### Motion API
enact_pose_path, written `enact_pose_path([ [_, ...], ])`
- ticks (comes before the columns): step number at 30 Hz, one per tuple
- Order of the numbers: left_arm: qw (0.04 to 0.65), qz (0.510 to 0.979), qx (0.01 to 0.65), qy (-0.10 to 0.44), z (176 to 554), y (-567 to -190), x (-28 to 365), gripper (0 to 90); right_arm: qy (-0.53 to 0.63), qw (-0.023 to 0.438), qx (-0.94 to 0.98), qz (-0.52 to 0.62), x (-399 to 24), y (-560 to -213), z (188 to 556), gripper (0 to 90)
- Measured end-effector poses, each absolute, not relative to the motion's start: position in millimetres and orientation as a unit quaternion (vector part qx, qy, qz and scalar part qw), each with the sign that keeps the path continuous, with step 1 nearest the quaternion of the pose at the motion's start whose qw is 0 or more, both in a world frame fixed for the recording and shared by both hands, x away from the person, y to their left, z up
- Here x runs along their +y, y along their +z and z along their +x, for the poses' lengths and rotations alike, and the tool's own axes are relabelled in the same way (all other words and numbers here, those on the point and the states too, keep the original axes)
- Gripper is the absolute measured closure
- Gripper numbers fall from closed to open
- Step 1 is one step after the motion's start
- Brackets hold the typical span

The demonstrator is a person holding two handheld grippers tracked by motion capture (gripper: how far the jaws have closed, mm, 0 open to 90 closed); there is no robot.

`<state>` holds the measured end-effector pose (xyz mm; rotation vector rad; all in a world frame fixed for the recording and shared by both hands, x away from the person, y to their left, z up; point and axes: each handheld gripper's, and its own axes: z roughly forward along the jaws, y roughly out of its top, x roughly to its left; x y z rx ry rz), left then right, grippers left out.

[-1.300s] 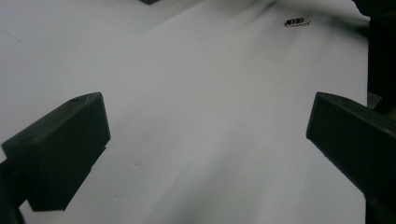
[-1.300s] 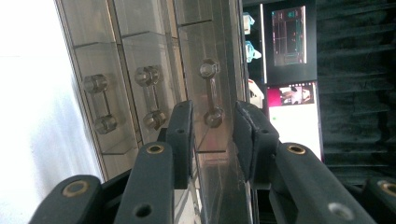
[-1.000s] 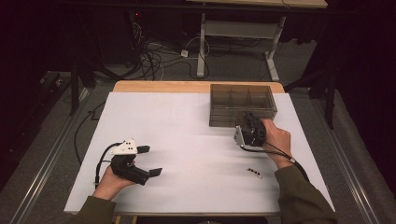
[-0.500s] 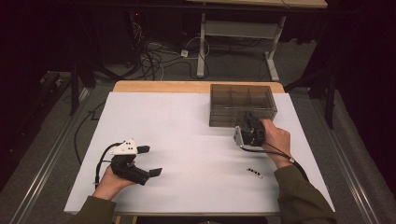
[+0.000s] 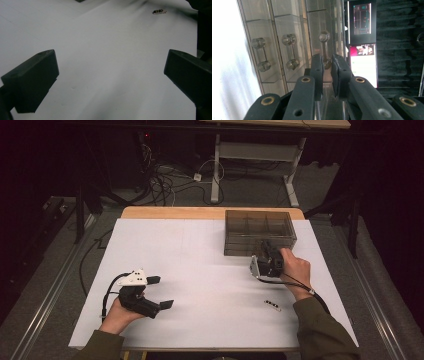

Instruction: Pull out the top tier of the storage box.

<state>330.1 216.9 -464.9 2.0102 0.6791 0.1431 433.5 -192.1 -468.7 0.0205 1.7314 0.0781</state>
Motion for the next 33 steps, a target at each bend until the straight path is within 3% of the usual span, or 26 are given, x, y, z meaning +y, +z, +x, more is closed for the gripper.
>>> enact_pose_path([
  [33,0.486,0.826,0.278,0.059,329.8,-464.7,216.8,0.0,0.034,0.648,0.761,0.007,-191.8,-469.4,424.7,81.9],
])
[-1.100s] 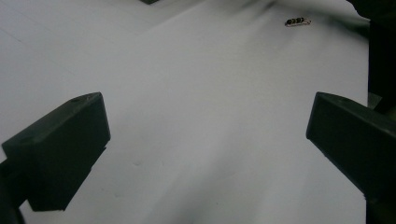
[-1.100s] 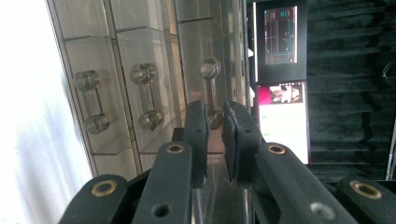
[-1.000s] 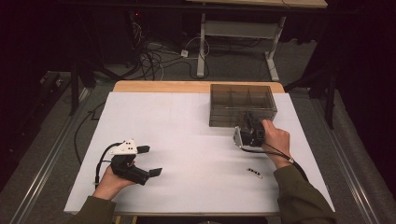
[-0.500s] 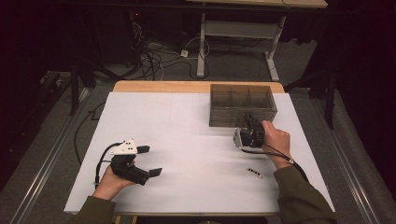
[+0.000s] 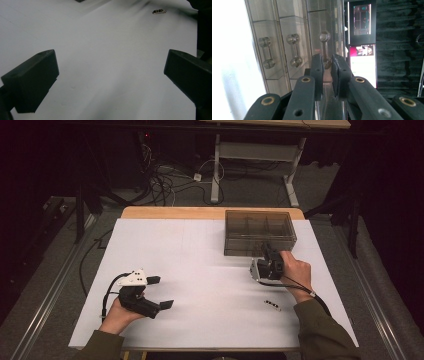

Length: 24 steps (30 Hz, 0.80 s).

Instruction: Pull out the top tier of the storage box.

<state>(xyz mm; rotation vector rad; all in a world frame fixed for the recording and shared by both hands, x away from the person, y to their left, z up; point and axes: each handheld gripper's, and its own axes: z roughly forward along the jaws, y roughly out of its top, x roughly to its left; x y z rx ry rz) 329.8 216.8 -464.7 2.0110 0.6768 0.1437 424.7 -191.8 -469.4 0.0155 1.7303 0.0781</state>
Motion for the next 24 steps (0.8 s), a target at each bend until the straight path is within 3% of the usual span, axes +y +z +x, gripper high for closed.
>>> enact_pose_path([
  [24,0.486,0.827,0.277,0.059,329.7,-464.7,216.5,0.0,0.033,0.648,0.761,0.002,-193.3,-469.7,415.2,81.9],
])
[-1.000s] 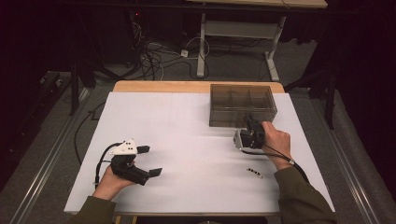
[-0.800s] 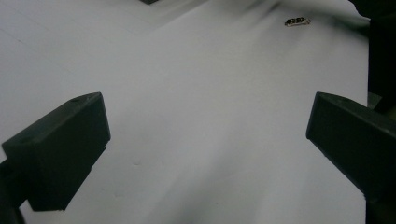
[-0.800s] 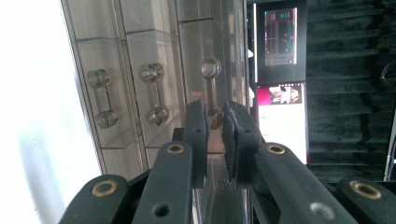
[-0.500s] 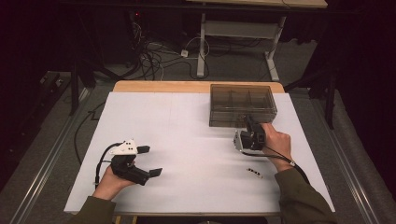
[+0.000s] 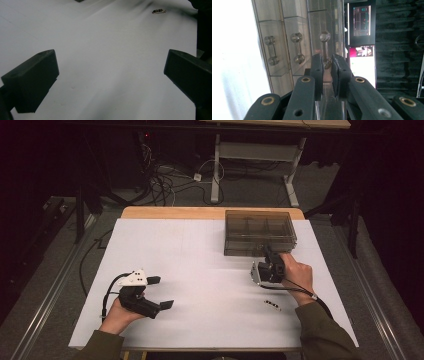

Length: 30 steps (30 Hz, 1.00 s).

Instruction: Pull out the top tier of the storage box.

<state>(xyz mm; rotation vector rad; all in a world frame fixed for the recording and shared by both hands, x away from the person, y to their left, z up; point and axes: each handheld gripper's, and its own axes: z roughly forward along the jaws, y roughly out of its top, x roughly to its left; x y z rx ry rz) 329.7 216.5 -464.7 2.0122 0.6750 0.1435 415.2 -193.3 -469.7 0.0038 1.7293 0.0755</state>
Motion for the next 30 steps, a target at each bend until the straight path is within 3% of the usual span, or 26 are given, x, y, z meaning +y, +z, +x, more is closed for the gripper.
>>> enact_pose_path([
  [30,0.486,0.827,0.277,0.059,330,-465,217,0.0,0.038,0.647,0.762,-0.003,-194,-470,404,81.9],
])
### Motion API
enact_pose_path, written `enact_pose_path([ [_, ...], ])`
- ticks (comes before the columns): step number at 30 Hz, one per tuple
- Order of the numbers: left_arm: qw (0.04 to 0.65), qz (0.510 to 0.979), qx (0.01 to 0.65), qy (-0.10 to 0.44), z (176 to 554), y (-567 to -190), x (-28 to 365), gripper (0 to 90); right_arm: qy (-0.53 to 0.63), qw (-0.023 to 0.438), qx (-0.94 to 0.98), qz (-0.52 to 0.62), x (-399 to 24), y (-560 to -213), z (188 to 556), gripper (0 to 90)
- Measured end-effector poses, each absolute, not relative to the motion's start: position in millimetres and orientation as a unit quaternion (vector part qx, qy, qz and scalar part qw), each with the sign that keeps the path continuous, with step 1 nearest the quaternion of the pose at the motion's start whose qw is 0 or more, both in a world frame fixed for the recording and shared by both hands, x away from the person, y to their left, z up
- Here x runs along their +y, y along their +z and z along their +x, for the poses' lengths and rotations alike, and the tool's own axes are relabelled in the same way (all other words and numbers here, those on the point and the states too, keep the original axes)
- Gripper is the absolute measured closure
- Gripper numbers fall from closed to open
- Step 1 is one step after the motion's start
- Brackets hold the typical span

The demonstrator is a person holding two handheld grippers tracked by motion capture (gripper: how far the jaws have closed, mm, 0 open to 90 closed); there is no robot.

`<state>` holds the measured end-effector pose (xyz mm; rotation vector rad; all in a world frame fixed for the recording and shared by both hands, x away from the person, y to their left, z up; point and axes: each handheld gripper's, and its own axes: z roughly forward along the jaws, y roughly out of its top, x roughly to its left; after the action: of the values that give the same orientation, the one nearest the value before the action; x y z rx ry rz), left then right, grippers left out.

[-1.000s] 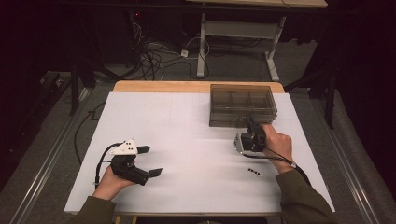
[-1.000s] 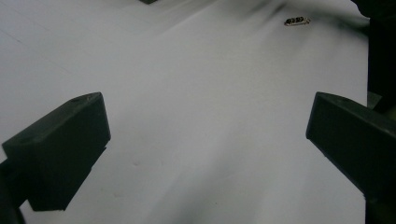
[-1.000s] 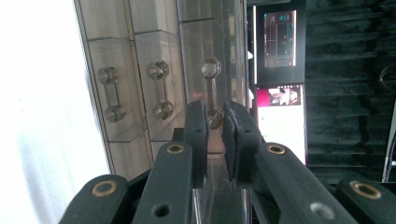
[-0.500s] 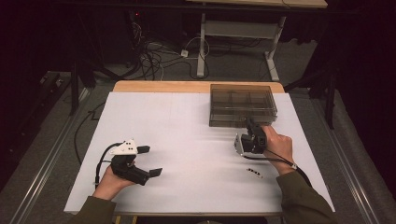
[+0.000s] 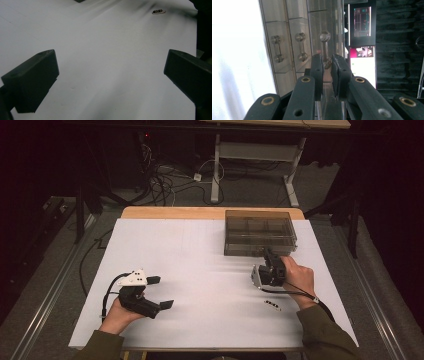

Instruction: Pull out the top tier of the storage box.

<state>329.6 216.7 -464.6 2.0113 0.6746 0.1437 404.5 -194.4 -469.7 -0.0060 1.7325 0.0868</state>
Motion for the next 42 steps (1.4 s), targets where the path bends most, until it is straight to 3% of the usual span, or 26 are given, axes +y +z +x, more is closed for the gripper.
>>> enact_pose_path([
  [42,0.487,0.827,0.277,0.059,329,-464,217,0.0,0.039,0.645,0.763,-0.003,-194,-470,384,81.8],
])
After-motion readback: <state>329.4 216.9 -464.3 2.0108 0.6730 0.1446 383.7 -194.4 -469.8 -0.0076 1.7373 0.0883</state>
